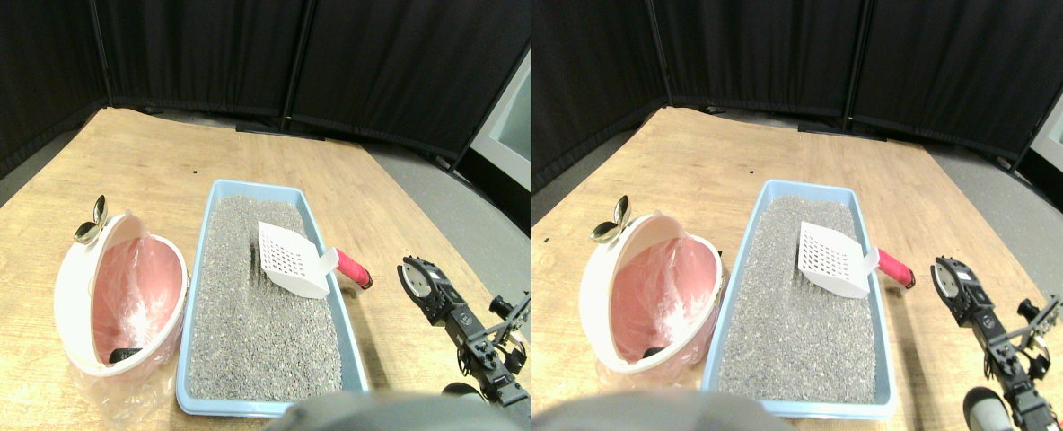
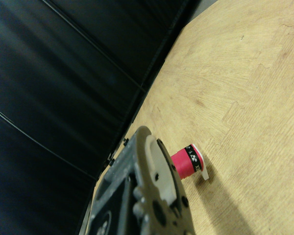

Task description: Scoop (unimanual)

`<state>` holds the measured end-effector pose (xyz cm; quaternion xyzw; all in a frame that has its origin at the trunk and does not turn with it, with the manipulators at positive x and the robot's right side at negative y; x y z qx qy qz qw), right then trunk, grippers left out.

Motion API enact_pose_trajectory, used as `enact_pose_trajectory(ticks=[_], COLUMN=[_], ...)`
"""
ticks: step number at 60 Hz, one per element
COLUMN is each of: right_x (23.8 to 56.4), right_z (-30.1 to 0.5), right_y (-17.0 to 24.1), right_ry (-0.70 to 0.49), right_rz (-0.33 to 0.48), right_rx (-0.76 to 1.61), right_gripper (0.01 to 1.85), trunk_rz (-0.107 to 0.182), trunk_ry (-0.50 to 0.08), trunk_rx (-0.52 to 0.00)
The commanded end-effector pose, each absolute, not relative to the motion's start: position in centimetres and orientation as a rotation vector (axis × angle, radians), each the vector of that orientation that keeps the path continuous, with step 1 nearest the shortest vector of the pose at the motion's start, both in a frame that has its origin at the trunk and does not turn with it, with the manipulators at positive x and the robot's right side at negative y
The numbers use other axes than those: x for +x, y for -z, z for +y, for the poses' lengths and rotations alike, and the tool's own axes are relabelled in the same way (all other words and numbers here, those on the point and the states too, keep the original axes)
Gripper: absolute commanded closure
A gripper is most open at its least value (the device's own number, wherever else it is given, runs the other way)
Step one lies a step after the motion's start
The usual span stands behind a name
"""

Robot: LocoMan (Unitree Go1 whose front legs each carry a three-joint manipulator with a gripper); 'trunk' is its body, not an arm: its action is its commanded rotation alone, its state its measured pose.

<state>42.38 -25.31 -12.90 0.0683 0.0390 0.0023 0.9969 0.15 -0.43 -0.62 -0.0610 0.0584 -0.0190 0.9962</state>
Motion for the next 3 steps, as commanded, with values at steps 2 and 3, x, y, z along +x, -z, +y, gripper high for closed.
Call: enact_pose_trajectory(ticks=[2, 3], right_x=[42.37, 42.36], right_z=[-24.99, -24.96], right_y=[12.33, 12.33], right_ry=[-0.014, -0.014], right_rz=[0.038, 0.039], right_rx=[0.144, 0.143], right_gripper=[1.8, 1.8], trunk_rz=[0.102, 0.101], trunk_ry=[0.04, 0.04], trunk_rx=[-0.141, -0.142])
